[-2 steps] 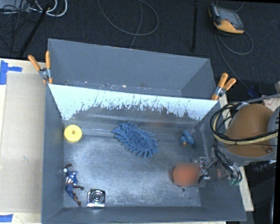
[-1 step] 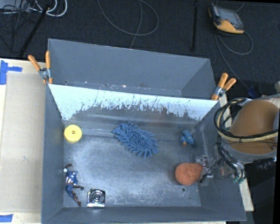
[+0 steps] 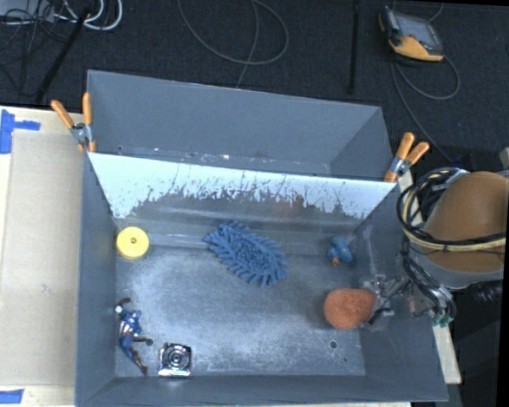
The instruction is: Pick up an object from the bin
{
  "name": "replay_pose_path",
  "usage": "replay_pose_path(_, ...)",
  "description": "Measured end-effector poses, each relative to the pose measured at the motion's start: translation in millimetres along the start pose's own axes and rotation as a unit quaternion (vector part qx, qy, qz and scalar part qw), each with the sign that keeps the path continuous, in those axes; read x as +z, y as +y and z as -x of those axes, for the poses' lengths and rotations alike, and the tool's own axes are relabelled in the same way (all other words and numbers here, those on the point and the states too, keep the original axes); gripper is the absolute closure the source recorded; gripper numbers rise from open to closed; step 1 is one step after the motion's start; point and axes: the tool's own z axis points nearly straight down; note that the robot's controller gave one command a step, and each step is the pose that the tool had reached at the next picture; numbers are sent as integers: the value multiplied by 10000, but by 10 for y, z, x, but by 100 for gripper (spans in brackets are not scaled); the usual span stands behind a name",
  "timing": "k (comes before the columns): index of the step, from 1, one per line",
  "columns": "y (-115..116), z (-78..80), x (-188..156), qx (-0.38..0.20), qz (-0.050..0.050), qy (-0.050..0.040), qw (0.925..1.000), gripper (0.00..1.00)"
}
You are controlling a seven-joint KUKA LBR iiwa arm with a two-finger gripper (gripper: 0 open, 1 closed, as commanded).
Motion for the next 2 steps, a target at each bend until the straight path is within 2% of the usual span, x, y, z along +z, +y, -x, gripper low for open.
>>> replay_pose_path(2, -1, 19, -258, 0, -13, -40, 10000, 100)
